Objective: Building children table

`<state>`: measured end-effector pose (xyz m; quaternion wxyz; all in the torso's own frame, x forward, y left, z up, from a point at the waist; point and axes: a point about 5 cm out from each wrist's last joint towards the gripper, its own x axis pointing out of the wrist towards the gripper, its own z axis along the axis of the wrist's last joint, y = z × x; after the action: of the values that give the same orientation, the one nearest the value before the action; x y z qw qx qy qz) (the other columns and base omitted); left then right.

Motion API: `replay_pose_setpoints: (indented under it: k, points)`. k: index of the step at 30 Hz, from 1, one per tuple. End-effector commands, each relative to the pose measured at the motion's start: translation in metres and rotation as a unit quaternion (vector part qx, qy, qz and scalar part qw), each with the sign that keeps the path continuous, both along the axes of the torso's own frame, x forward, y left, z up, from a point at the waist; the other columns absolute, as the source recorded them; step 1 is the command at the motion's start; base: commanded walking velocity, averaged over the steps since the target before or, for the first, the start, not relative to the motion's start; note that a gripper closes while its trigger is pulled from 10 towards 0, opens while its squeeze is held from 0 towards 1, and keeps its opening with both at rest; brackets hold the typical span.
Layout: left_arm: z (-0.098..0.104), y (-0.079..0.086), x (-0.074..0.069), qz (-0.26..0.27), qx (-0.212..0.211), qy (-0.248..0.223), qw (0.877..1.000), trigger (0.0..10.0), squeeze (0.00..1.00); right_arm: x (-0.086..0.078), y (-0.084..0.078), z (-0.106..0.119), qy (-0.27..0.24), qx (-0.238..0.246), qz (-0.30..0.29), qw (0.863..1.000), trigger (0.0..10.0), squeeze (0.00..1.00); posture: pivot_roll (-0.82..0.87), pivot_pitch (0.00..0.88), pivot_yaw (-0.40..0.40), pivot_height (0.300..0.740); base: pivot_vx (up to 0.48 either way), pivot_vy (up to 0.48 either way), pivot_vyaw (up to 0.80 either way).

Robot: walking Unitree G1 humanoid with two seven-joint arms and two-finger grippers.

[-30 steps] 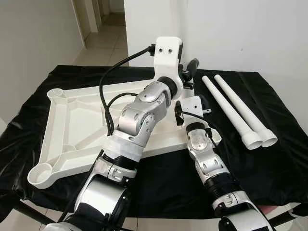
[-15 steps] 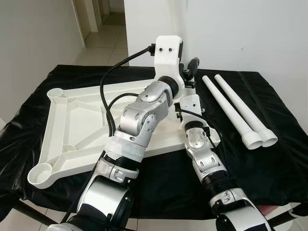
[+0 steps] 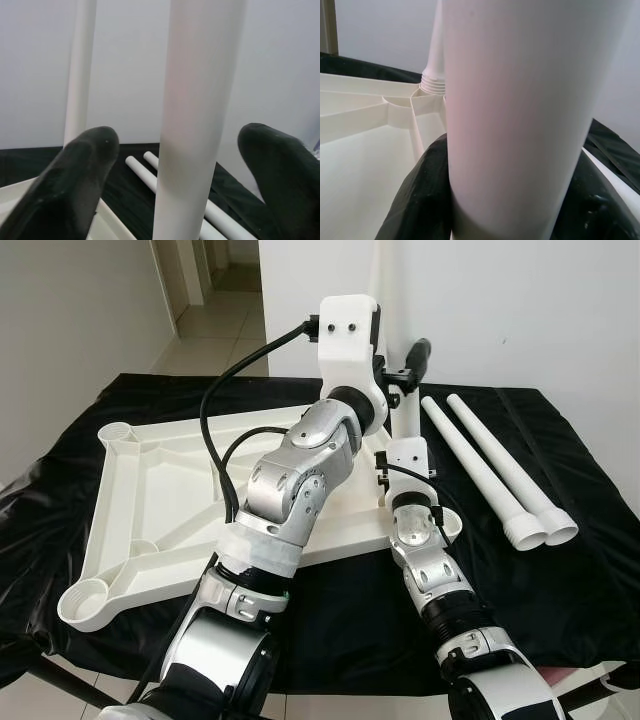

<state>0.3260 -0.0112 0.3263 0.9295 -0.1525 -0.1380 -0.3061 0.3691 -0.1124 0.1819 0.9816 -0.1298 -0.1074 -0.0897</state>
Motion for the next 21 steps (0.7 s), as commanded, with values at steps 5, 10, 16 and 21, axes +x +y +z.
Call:
replay_pose_setpoints:
  k: [5, 10, 16, 21]
  points:
    - [-0.002, -0.010, -0.013, -0.070, -0.003, -0.021, 0.997, 10.0, 0.00, 0.002, -0.006, 0.003, 0.005, 0.032, -0.010, 0.999, 10.0, 0.00, -0.01, 0.034, 0.036, 0.740, 0.000, 0.000, 0.00]
    - [-0.001, -0.004, -0.014, -0.073, -0.014, -0.025, 0.997, 10.0, 0.00, 0.003, -0.010, 0.008, -0.003, 0.048, -0.011, 0.999, 10.0, 0.00, -0.01, 0.035, 0.036, 0.740, 0.000, 0.000, 0.00]
    - [-0.022, 0.012, -0.012, -0.068, 0.042, -0.039, 0.996, 10.0, 0.00, -0.004, -0.027, 0.013, -0.012, 0.066, -0.012, 0.998, 10.0, 0.00, 0.00, 0.036, 0.035, 0.740, 0.000, 0.000, 0.00]
    - [-0.039, 0.019, -0.013, -0.056, 0.080, -0.047, 0.994, 10.0, 0.00, -0.012, -0.035, 0.016, -0.025, 0.075, 0.008, 0.997, 10.0, 0.00, -0.02, 0.036, 0.038, 0.740, 0.000, 0.000, 0.00]
